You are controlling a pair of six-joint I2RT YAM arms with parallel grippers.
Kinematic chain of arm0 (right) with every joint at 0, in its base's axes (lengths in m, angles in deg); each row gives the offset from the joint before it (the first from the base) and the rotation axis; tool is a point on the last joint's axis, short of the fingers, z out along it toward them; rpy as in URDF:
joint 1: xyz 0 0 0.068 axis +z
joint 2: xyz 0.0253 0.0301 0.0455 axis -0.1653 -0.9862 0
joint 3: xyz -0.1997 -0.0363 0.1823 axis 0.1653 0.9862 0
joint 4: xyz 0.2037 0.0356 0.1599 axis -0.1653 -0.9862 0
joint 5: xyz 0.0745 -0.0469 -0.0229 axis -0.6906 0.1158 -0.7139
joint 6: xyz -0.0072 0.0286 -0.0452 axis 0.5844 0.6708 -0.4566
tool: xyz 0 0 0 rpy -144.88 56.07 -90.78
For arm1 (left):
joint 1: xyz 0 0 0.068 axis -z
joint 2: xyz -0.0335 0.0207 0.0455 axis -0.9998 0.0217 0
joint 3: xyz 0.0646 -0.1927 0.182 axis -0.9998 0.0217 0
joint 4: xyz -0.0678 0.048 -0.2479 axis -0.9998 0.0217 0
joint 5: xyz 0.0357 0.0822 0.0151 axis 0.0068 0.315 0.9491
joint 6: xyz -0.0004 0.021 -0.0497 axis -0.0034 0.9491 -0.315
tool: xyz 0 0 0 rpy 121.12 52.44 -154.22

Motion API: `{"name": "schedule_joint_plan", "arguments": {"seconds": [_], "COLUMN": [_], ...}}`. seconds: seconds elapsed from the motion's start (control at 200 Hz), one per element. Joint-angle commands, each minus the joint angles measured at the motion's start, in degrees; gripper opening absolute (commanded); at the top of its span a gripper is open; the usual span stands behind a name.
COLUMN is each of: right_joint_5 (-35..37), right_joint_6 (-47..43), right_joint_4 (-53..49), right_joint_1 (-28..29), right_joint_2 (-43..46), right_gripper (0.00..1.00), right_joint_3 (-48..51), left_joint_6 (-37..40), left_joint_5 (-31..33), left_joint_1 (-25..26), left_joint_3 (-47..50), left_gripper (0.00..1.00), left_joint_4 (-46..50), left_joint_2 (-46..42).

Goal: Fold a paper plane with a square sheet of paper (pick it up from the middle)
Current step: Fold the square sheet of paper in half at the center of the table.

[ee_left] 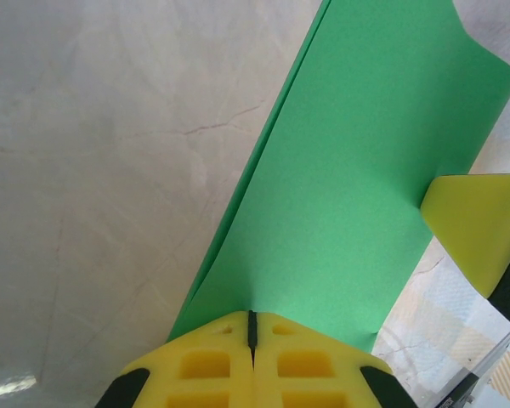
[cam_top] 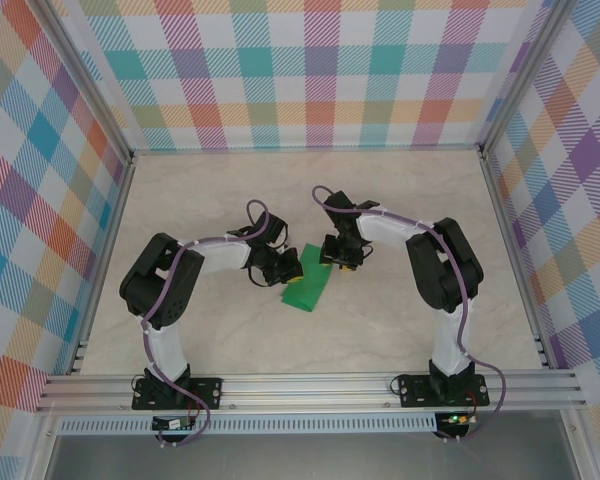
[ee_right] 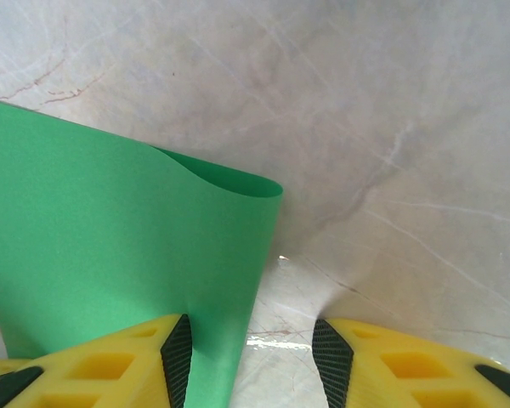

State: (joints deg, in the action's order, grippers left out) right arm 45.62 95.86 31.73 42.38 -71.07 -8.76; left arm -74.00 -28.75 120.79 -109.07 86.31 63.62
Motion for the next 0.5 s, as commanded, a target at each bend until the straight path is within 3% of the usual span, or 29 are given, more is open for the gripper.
{"name": "schedule_joint_plan", "arguments": {"seconds": [0.0, 0.5], "right_joint_5": [-0.2, -0.6], "right_joint_6": [-1.0, -1.0], "right_joint_4": [0.2, 0.1], "right_joint_1": [0.6, 0.6], "right_joint_2": [-6.3, -6.1], "right_gripper": [0.47, 0.47], "right_joint_3": [2.9, 2.5], "left_joint_6": [0.6, 0.9], "left_joint_5": [0.4, 2.2], "left_joint_1": [0.8, 0.8], "left_joint_3": [0.4, 1.9], "left_gripper": [0.04, 0.04], "left_joint_4": [1.7, 3.8], "left_joint_2": [-0.4, 1.2]}}
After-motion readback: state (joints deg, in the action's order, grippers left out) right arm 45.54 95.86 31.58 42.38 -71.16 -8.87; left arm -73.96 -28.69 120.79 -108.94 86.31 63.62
